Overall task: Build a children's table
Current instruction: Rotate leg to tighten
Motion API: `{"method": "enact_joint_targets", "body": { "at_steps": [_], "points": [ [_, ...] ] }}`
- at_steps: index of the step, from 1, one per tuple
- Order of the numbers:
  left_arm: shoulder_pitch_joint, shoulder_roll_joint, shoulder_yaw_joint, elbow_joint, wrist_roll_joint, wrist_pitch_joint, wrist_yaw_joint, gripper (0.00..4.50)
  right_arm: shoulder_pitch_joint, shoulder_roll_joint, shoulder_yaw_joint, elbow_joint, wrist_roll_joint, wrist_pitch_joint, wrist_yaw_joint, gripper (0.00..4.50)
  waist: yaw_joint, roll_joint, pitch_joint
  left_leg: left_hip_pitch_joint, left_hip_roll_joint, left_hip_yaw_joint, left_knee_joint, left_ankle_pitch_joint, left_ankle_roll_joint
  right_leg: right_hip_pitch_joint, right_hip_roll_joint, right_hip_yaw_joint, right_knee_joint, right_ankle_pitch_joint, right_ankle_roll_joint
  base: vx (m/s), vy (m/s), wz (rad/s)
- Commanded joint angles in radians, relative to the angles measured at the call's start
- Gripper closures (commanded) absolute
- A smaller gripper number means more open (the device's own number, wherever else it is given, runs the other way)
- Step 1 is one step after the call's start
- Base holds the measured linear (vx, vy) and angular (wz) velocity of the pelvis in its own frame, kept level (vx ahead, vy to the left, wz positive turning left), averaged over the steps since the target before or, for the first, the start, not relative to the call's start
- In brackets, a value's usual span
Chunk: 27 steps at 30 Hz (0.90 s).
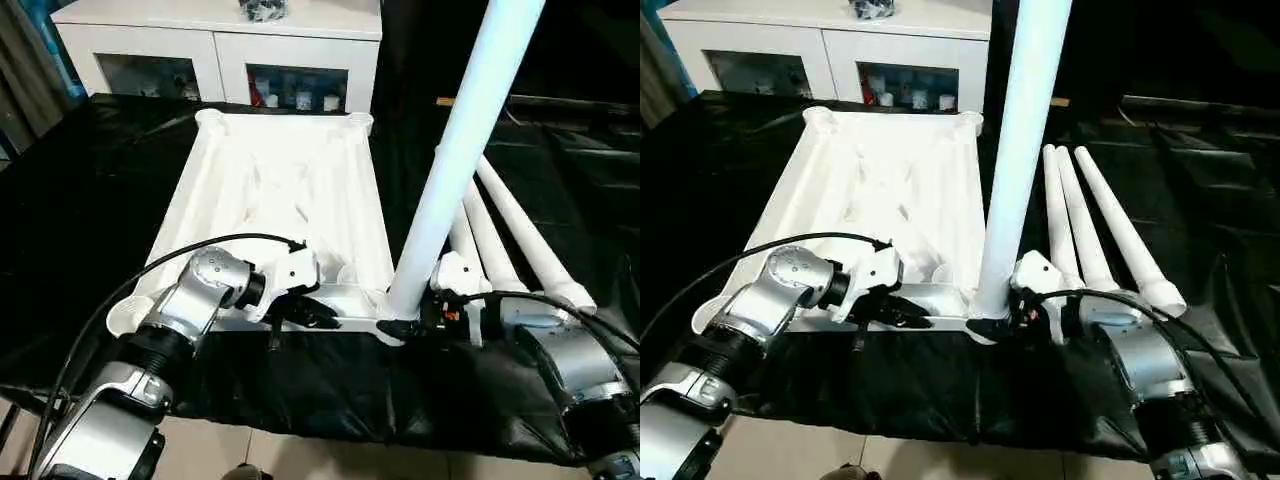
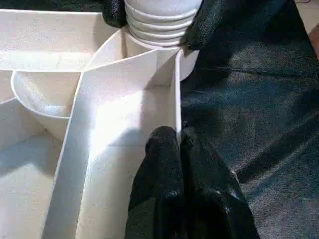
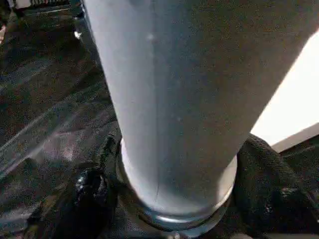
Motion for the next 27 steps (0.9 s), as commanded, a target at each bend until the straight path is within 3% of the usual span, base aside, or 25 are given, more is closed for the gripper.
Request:
{"method": "enact_joint_targets", "body": {
  "at_steps": [1, 4, 6, 7, 8, 11, 15, 16, 17, 21, 27],
  "points": [
    [-0.026, -0.040, -0.009, 0.015, -0.008, 0.029, 0.054, 4.50, 0.012, 0.077, 0.036, -0.001, 0.025, 0.025, -0.050, 1.78, -0.001, -0.009, -0.061, 0.013, 0.060, -0.017, -0.069, -0.177, 0.079, 0.041, -0.071, 0.056, -0.063, -0.149, -0.257, 0.000, 0.000, 0.00],
    [-0.032, -0.062, -0.001, 0.020, 0.001, 0.068, 0.107, 4.50, 0.002, 0.128, 0.004, 0.046, 0.008, 0.026, -0.163, 1.80, -0.007, -0.004, -0.056, 0.018, 0.058, -0.019, -0.074, -0.251, 0.040, 0.036, -0.073, 0.056, -0.075, -0.250, -0.238, 0.000, 0.000, 0.00],
    [-0.042, -0.114, 0.005, 0.018, 0.020, 0.141, 0.207, 4.50, -0.029, 0.219, -0.047, 0.126, -0.009, 0.051, -0.357, 1.80, -0.021, -0.007, -0.050, 0.018, 0.055, -0.028, -0.081, -0.323, -0.010, 0.033, -0.076, 0.053, -0.088, -0.404, -0.191, 0.000, 0.000, 0.00],
    [-0.045, -0.131, 0.009, 0.019, 0.022, 0.156, 0.236, 4.50, -0.037, 0.241, -0.053, 0.145, -0.013, 0.052, -0.396, 1.80, -0.021, 0.001, -0.049, 0.020, 0.055, -0.031, -0.082, -0.338, -0.018, 0.032, -0.077, 0.052, -0.091, -0.426, -0.183, 0.000, 0.000, 0.00],
    [-0.046, -0.142, 0.012, 0.020, 0.024, 0.166, 0.255, 4.50, -0.042, 0.254, -0.057, 0.156, -0.015, 0.051, -0.420, 1.80, -0.026, -0.003, -0.049, 0.020, 0.054, -0.030, -0.082, -0.348, -0.022, 0.031, -0.076, 0.052, -0.096, -0.441, -0.174, 0.000, 0.000, 0.00],
    [-0.045, -0.209, 0.018, 0.018, 0.030, 0.208, 0.340, 4.50, -0.083, 0.342, -0.065, 0.234, -0.041, 0.046, -0.560, 1.80, -0.039, 0.003, -0.048, 0.019, 0.052, -0.032, -0.083, -0.375, -0.025, 0.026, -0.073, 0.051, -0.101, -0.447, -0.162, 0.000, 0.000, 0.00],
    [-0.026, -0.261, 0.000, 0.002, 0.046, 0.225, 0.387, 4.50, -0.121, 0.432, -0.079, 0.282, -0.063, 0.028, -0.675, 1.80, -0.041, -0.001, -0.047, 0.024, 0.048, -0.036, -0.081, -0.409, -0.021, 0.022, -0.073, 0.047, -0.113, -0.499, -0.139, 0.000, 0.000, 0.00],
    [-0.021, -0.265, -0.007, -0.003, 0.050, 0.225, 0.388, 4.50, -0.125, 0.443, -0.080, 0.284, -0.067, 0.019, -0.687, 1.80, -0.042, -0.001, -0.048, 0.024, 0.050, -0.036, -0.083, -0.407, -0.023, 0.019, -0.075, 0.049, -0.111, -0.494, -0.140, 0.000, 0.000, 0.00],
    [-0.014, -0.269, -0.017, -0.010, 0.053, 0.222, 0.387, 4.50, -0.128, 0.456, -0.081, 0.282, -0.068, 0.003, -0.692, 1.24, -0.044, -0.005, -0.046, 0.021, 0.050, -0.037, -0.085, -0.409, -0.021, 0.022, -0.073, 0.048, -0.111, -0.496, -0.134, 0.000, 0.000, 0.00],
    [-0.009, -0.253, -0.020, -0.020, 0.059, 0.219, 0.382, 4.50, -0.135, 0.454, -0.077, 0.270, -0.063, -0.028, -0.659, 0.92, -0.044, -0.002, -0.050, 0.024, 0.053, -0.036, -0.086, -0.411, -0.017, 0.019, -0.072, 0.052, -0.107, -0.449, -0.144, 0.000, 0.000, 0.00],
    [-0.027, -0.174, 0.008, 0.001, 0.037, 0.126, 0.309, 4.50, -0.097, 0.314, -0.036, 0.187, -0.062, -0.066, -0.448, 0.62, -0.037, -0.002, -0.057, 0.015, 0.052, -0.026, -0.082, -0.325, 0.016, 0.030, -0.069, 0.058, -0.090, -0.281, -0.193, 0.000, 0.000, 0.00]
  ]
}}
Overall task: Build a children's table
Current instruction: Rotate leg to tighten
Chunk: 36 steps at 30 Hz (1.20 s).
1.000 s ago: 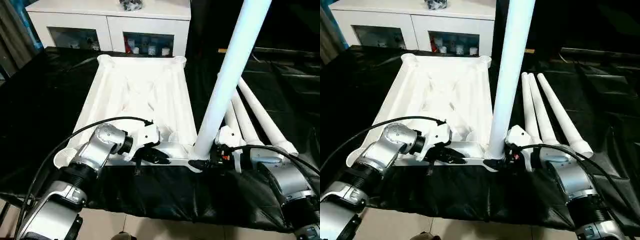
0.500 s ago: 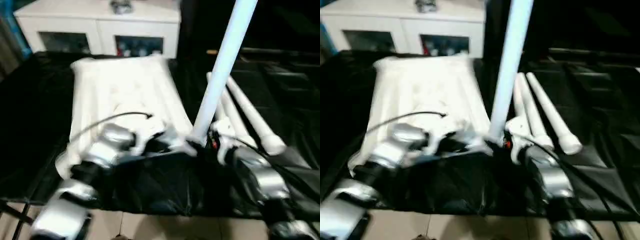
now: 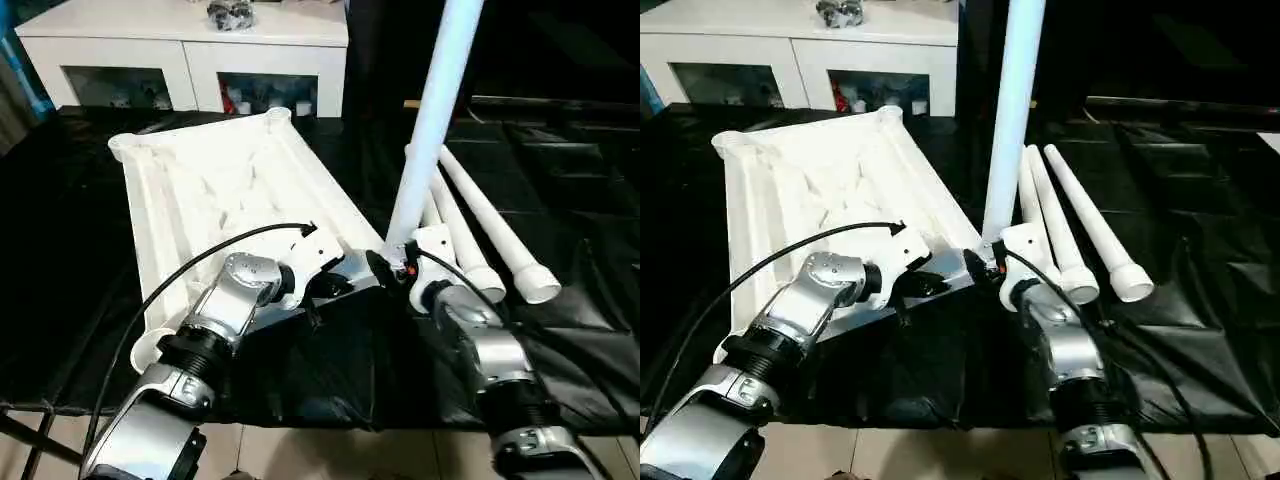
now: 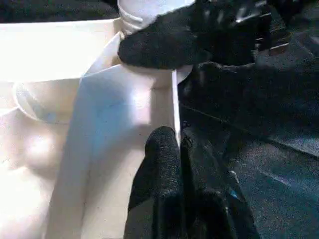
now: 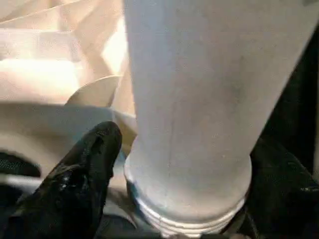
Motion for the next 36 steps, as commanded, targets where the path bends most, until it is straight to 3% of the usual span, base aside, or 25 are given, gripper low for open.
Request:
{"method": "enact_joint_targets", "body": {
  "at_steps": [1, 6, 8, 10, 12, 14, 17, 19, 27, 28, 29, 30, 32, 33, 36],
  "points": [
    [-0.015, -0.009, -0.042, -0.003, -0.037, -0.068, -0.080, 4.50, 0.014, -0.010, 0.118, -0.057, 0.030, -0.016, 0.172, 0.62, 0.004, -0.005, -0.056, 0.007, 0.052, -0.018, -0.079, -0.300, 0.035, 0.037, -0.068, 0.058, -0.086, -0.262, -0.196, 0.000, 0.000, 0.00],
    [-0.018, 0.050, -0.038, 0.001, -0.060, -0.123, -0.202, 4.50, 0.055, -0.135, 0.144, -0.131, 0.065, -0.022, 0.379, 0.62, 0.015, -0.002, -0.064, 0.008, 0.057, -0.014, -0.068, -0.173, 0.090, 0.040, -0.068, 0.057, -0.063, -0.097, -0.254, 0.000, 0.000, 0.00],
    [-0.021, 0.069, -0.041, 0.007, -0.059, -0.135, -0.235, 4.50, 0.071, -0.176, 0.159, -0.161, 0.076, -0.020, 0.452, 0.62, 0.028, -0.003, -0.067, 0.008, 0.060, -0.012, -0.064, -0.132, 0.114, 0.046, -0.067, 0.056, -0.052, -0.026, -0.274, 0.000, 0.000, 0.00],
    [-0.024, 0.084, -0.043, 0.012, -0.060, -0.147, -0.263, 4.50, 0.085, -0.209, 0.173, -0.190, 0.085, -0.014, 0.509, 0.62, 0.030, -0.002, -0.067, 0.007, 0.062, -0.013, -0.064, -0.118, 0.122, 0.047, -0.066, 0.054, -0.048, -0.002, -0.285, 0.000, 0.000, 0.00],
    [-0.028, 0.102, -0.049, 0.020, -0.063, -0.165, -0.300, 4.50, 0.097, -0.238, 0.184, -0.221, 0.095, 0.000, 0.569, 0.62, 0.033, -0.002, -0.064, 0.008, 0.062, -0.010, -0.065, -0.149, 0.117, 0.046, -0.068, 0.054, -0.052, -0.042, -0.283, 0.000, 0.000, 0.00],
    [-0.030, 0.111, -0.054, 0.028, -0.068, -0.177, -0.324, 4.50, 0.103, -0.255, 0.192, -0.238, 0.105, 0.008, 0.600, 0.94, 0.037, 0.000, -0.061, 0.011, 0.064, -0.011, -0.069, -0.195, 0.093, 0.045, -0.068, 0.055, -0.059, -0.118, -0.269, 0.000, 0.000, 0.00],
    [-0.036, 0.127, -0.063, 0.053, -0.066, -0.201, -0.363, 4.50, 0.110, -0.278, 0.205, -0.261, 0.113, 0.026, 0.636, 0.99, 0.035, 0.001, -0.057, 0.012, 0.065, -0.012, -0.074, -0.236, 0.068, 0.043, -0.068, 0.056, -0.066, -0.177, -0.257, 0.000, 0.000, 0.00],
    [-0.041, 0.126, -0.064, 0.067, -0.062, -0.207, -0.364, 4.50, 0.112, -0.275, 0.204, -0.263, 0.115, 0.031, 0.635, 1.34, 0.035, 0.002, -0.057, 0.017, 0.064, -0.012, -0.075, -0.270, 0.046, 0.038, -0.070, 0.058, -0.072, -0.224, -0.249, 0.000, 0.000, 0.00],
    [-0.044, 0.107, -0.046, 0.073, -0.073, -0.171, -0.341, 4.50, 0.123, -0.210, 0.178, -0.249, 0.142, 0.073, 0.571, 1.72, 0.035, 0.003, -0.057, 0.011, 0.063, -0.015, -0.077, -0.250, 0.041, 0.041, -0.071, 0.057, -0.068, -0.197, -0.252, 0.000, 0.000, 0.00],
    [-0.038, 0.088, -0.032, 0.052, -0.078, -0.120, -0.290, 4.50, 0.113, -0.155, 0.150, -0.209, 0.113, 0.081, 0.439, 1.74, 0.033, 0.004, -0.057, 0.012, 0.062, -0.015, -0.078, -0.260, 0.034, 0.041, -0.072, 0.057, -0.070, -0.219, -0.247, 0.000, 0.000, 0.00],
    [-0.037, 0.079, -0.029, 0.045, -0.077, -0.101, -0.269, 4.50, 0.108, -0.136, 0.138, -0.194, 0.104, 0.083, 0.393, 1.76, 0.030, -0.003, -0.057, 0.015, 0.063, -0.014, -0.079, -0.261, 0.028, 0.037, -0.072, 0.059, -0.070, -0.226, -0.246, 0.000, 0.000, 0.00],
    [-0.037, 0.063, -0.024, 0.036, -0.073, -0.075, -0.231, 4.50, 0.095, -0.101, 0.117, -0.166, 0.093, 0.086, 0.311, 1.76, 0.025, 0.000, -0.054, 0.011, 0.061, -0.018, -0.082, -0.270, 0.012, 0.038, -0.074, 0.057, -0.071, -0.263, -0.239, 0.000, 0.000, 0.00],
    [-0.035, 0.030, -0.018, 0.019, -0.061, -0.034, -0.159, 4.50, 0.068, -0.040, 0.086, -0.112, 0.072, 0.084, 0.174, 1.77, 0.009, -0.007, -0.053, 0.011, 0.059, -0.022, -0.083, -0.303, -0.016, 0.037, -0.075, 0.054, -0.079, -0.352, -0.207, 0.000, 0.000, 0.00],
    [-0.034, 0.017, -0.015, 0.012, -0.056, -0.018, -0.131, 4.50, 0.058, -0.020, 0.078, -0.092, 0.062, 0.080, 0.127, 1.78, 0.004, -0.003, -0.052, 0.013, 0.058, -0.023, -0.083, -0.313, -0.017, 0.034, -0.075, 0.055, -0.083, -0.368, -0.201, 0.000, 0.000, 0.00],
    [-0.023, -0.024, -0.012, -0.017, -0.047, 0.026, -0.067, 4.50, 0.028, 0.040, 0.064, -0.037, 0.046, 0.071, 0.025, 1.78, 0.001, -0.006, -0.052, 0.013, 0.056, -0.021, -0.081, -0.317, -0.006, 0.032, -0.072, 0.055, -0.089, -0.375, -0.190, 0.000, 0.000, 0.00]
  ]
}}
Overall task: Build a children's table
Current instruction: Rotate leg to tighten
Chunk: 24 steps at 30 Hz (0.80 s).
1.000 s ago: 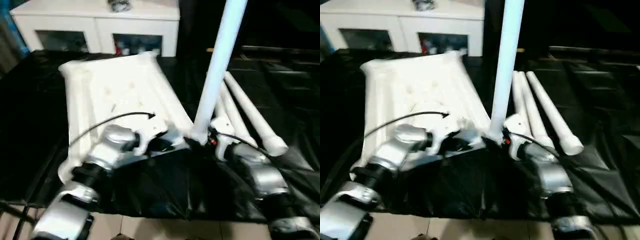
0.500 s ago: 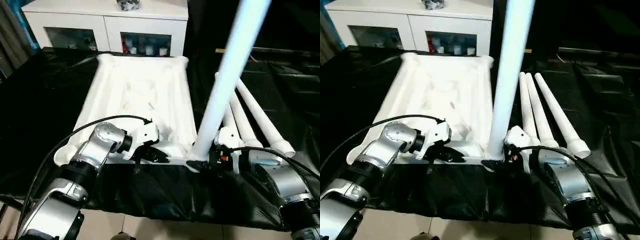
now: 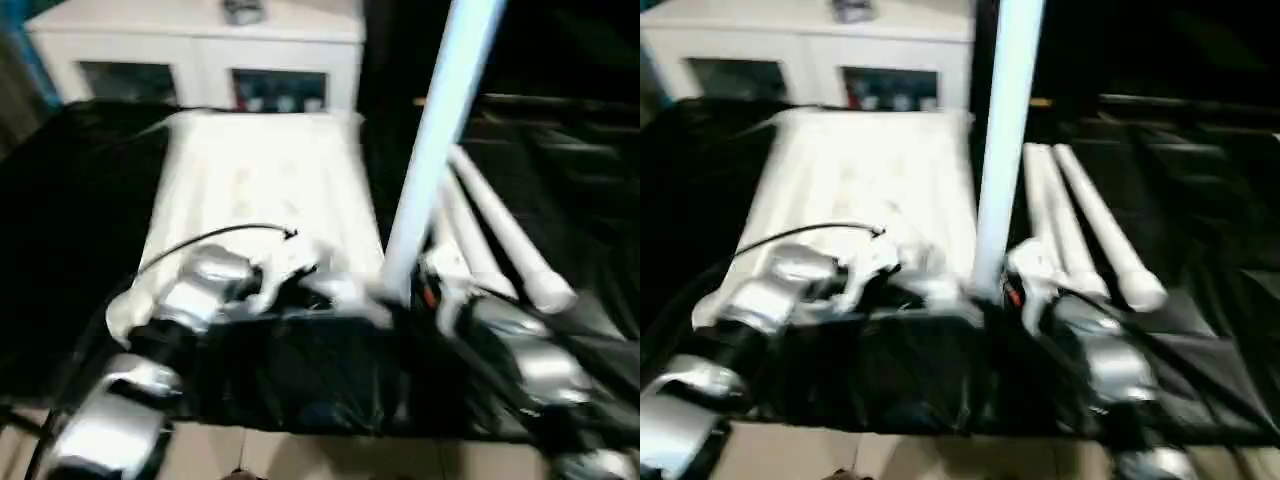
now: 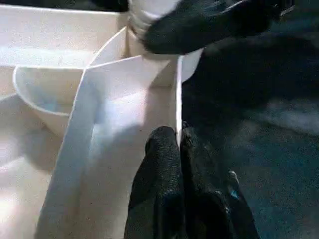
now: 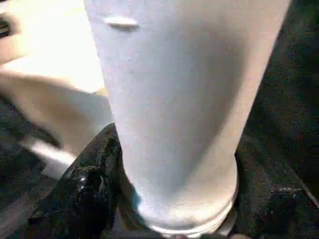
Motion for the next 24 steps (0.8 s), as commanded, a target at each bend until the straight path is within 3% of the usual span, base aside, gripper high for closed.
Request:
{"method": "enact_joint_targets", "body": {
  "at_steps": [1, 3, 6, 7, 8, 11, 12, 14, 16, 17, 20, 24],
  "points": [
    [0.014, -0.098, -0.024, -0.077, -0.001, 0.050, 0.075, 4.50, -0.042, 0.121, 0.056, 0.087, -0.022, 0.000, -0.108, 1.78, -0.002, -0.004, -0.051, 0.009, 0.054, -0.025, -0.081, -0.314, -0.006, 0.028, -0.075, 0.057, -0.088, -0.365, -0.199, 0.000, 0.000, 0.00],
    [0.027, -0.124, -0.033, -0.099, 0.007, 0.069, 0.099, 4.50, -0.061, 0.156, 0.058, 0.116, -0.035, -0.011, -0.159, 1.78, -0.004, -0.002, -0.052, 0.008, 0.052, -0.027, -0.082, -0.311, -0.010, 0.031, -0.073, 0.053, -0.091, -0.383, -0.187, 0.000, 0.000, 0.00],
    [0.040, -0.147, -0.041, -0.116, 0.009, 0.084, 0.109, 4.50, -0.081, 0.187, 0.068, 0.141, -0.049, -0.020, -0.190, 1.78, -0.005, 0.000, -0.054, 0.008, 0.052, -0.025, -0.081, -0.304, -0.002, 0.031, -0.069, 0.055, -0.089, -0.331, -0.193, 0.000, 0.000, 0.00],
    [0.042, -0.148, -0.046, -0.118, 0.009, 0.086, 0.110, 4.50, -0.085, 0.193, 0.068, 0.143, -0.050, -0.027, -0.189, 1.22, -0.004, 0.001, -0.054, 0.009, 0.052, -0.025, -0.081, -0.302, 0.001, 0.031, -0.067, 0.055, -0.089, -0.320, -0.193, 0.000, 0.000, 0.00],
    [0.044, -0.142, -0.059, -0.119, 0.008, 0.083, 0.105, 4.50, -0.095, 0.199, 0.056, 0.145, -0.046, -0.046, -0.177, 1.08, -0.004, 0.006, -0.055, 0.008, 0.051, -0.024, -0.081, -0.302, 0.005, 0.032, -0.067, 0.056, -0.085, -0.289, -0.200, 0.000, 0.000, 0.00],
    [0.042, -0.124, -0.058, -0.116, 0.008, 0.077, 0.101, 4.50, -0.100, 0.186, 0.045, 0.142, -0.030, -0.053, -0.142, 0.88, -0.004, 0.005, -0.057, 0.011, 0.051, -0.023, -0.081, -0.300, 0.010, 0.032, -0.065, 0.056, -0.084, -0.266, -0.208, 0.000, 0.000, 0.00],
    [0.044, -0.113, -0.054, -0.122, 0.008, 0.079, 0.100, 4.50, -0.097, 0.175, 0.048, 0.133, -0.031, -0.059, -0.124, 0.73, -0.004, 0.007, -0.057, 0.009, 0.051, -0.022, -0.080, -0.295, 0.011, 0.033, -0.065, 0.057, -0.083, -0.253, -0.213, 0.000, 0.000, 0.00],
    [0.041, -0.077, -0.041, -0.121, 0.002, 0.047, 0.066, 4.50, -0.075, 0.117, 0.062, 0.082, -0.033, -0.070, -0.045, 0.64, -0.003, -0.005, -0.059, 0.005, 0.051, -0.021, -0.078, -0.269, 0.027, 0.039, -0.065, 0.055, -0.079, -0.223, -0.217, 0.000, 0.000, 0.00],
    [0.042, -0.068, -0.039, -0.123, 0.002, 0.037, 0.057, 4.50, -0.070, 0.103, 0.065, 0.071, -0.027, -0.072, -0.024, 0.54, 0.003, 0.000, -0.061, 0.005, 0.052, -0.020, -0.075, -0.235, 0.042, 0.040, -0.066, 0.057, -0.074, -0.185, -0.223, 0.000, 0.000, 0.00],
    [0.047, -0.044, -0.035, -0.128, -0.005, 0.002, 0.020, 4.50, -0.055, 0.064, 0.079, 0.045, -0.016, -0.077, 0.033, 0.54, 0.004, -0.005, -0.061, 0.005, 0.053, -0.019, -0.075, -0.226, 0.048, 0.040, -0.065, 0.057, -0.075, -0.176, -0.225, 0.000, 0.000, 0.00],
    [0.048, -0.004, -0.030, -0.127, -0.025, -0.057, -0.054, 4.50, -0.032, -0.005, 0.107, 0.010, -0.009, -0.088, 0.152, 0.54, 0.011, -0.008, -0.065, 0.004, 0.052, -0.016, -0.069, -0.176, 0.073, 0.044, -0.066, 0.056, -0.067, -0.129, -0.238, 0.000, 0.000, 0.00],
    [0.034, 0.052, -0.035, -0.101, -0.032, -0.099, -0.141, 4.50, 0.008, -0.104, 0.149, -0.062, 0.025, -0.080, 0.361, 0.54, 0.023, -0.003, -0.063, 0.007, 0.058, -0.015, -0.068, -0.166, 0.098, 0.041, -0.065, 0.056, -0.061, -0.090, -0.254, 0.000, 0.000, 0.00]
  ]
}}
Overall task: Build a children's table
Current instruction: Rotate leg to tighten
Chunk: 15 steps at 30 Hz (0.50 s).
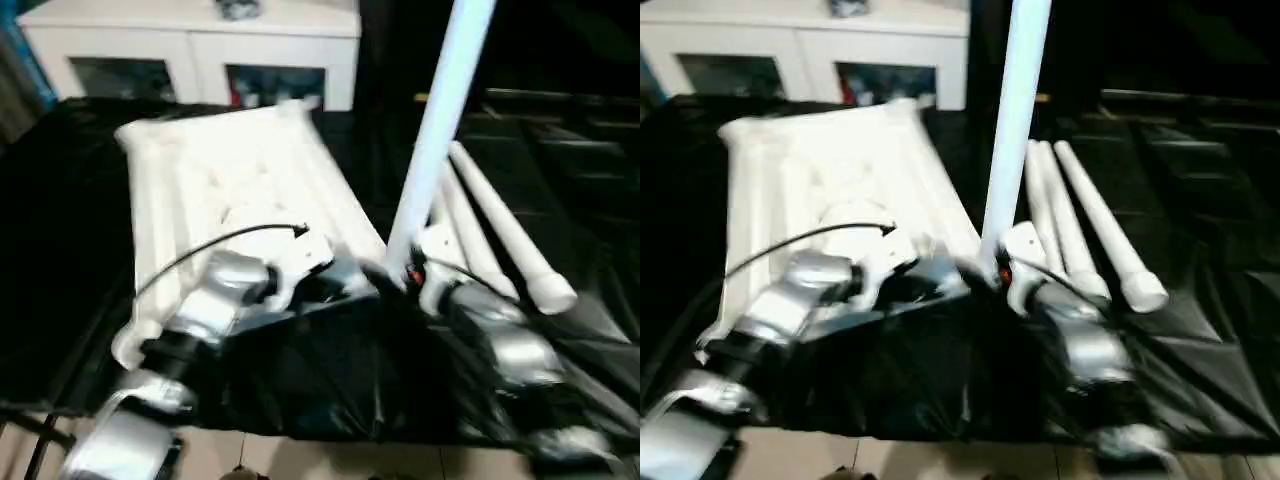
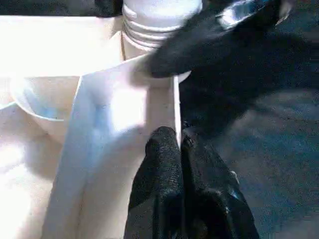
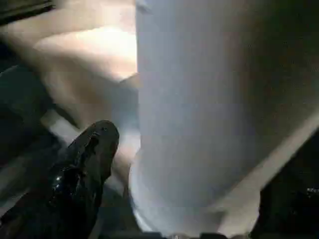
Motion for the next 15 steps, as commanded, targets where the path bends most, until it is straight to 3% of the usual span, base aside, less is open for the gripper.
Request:
{"method": "enact_joint_targets", "body": {
  "at_steps": [1, 5, 6, 7, 9, 15],
  "points": [
    [-0.023, -0.006, -0.032, 0.000, -0.023, -0.053, -0.063, 4.50, 0.018, -0.026, 0.081, -0.065, 0.029, 0.000, 0.171, 0.54, 0.001, 0.001, -0.063, 0.015, 0.058, -0.016, -0.066, -0.173, 0.094, 0.046, -0.066, 0.057, -0.060, -0.100, -0.253, 0.000, 0.000, 0.00],
    [-0.032, 0.015, -0.041, 0.013, -0.036, -0.073, -0.127, 4.50, 0.024, -0.080, 0.110, -0.092, 0.038, 0.015, 0.270, 0.88, 0.011, -0.002, -0.060, 0.018, 0.060, -0.014, -0.068, -0.215, 0.071, 0.045, -0.067, 0.057, -0.064, -0.153, -0.254, 0.000, 0.000, 0.00],
    [-0.035, 0.019, -0.045, 0.017, -0.035, -0.080, -0.139, 4.50, 0.023, -0.088, 0.113, -0.097, 0.042, 0.021, 0.283, 0.88, 0.011, 0.010, -0.054, 0.017, 0.059, -0.014, -0.070, -0.224, 0.067, 0.041, -0.067, 0.058, -0.066, -0.161, -0.254, 0.000, 0.000, 0.00],
    [-0.037, 0.021, -0.048, 0.023, -0.034, -0.086, -0.147, 4.50, 0.022, -0.092, 0.113, -0.101, 0.046, 0.025, 0.288, 0.91, 0.009, 0.002, -0.056, 0.017, 0.059, -0.014, -0.070, -0.237, 0.060, 0.044, -0.066, 0.058, -0.067, -0.170, -0.252, 0.000, 0.000, 0.00],
    [-0.039, 0.024, -0.053, 0.033, -0.037, -0.097, -0.163, 4.50, 0.024, -0.100, 0.116, -0.111, 0.055, 0.034, 0.301, 1.26, 0.010, 0.004, -0.057, 0.017, 0.058, -0.015, -0.070, -0.237, 0.057, 0.045, -0.067, 0.058, -0.068, -0.175, -0.250, 0.000, 0.000, 0.00],
    [-0.037, 0.031, -0.056, 0.053, -0.036, -0.117, -0.185, 4.50, 0.040, -0.097, 0.125, -0.131, 0.057, 0.052, 0.312, 1.65, 0.011, 0.003, -0.062, 0.015, 0.059, -0.015, -0.068, -0.205, 0.060, 0.047, -0.067, 0.057, -0.061, -0.127, -0.260, 0.000, 0.000, 0.00]
  ]
}}
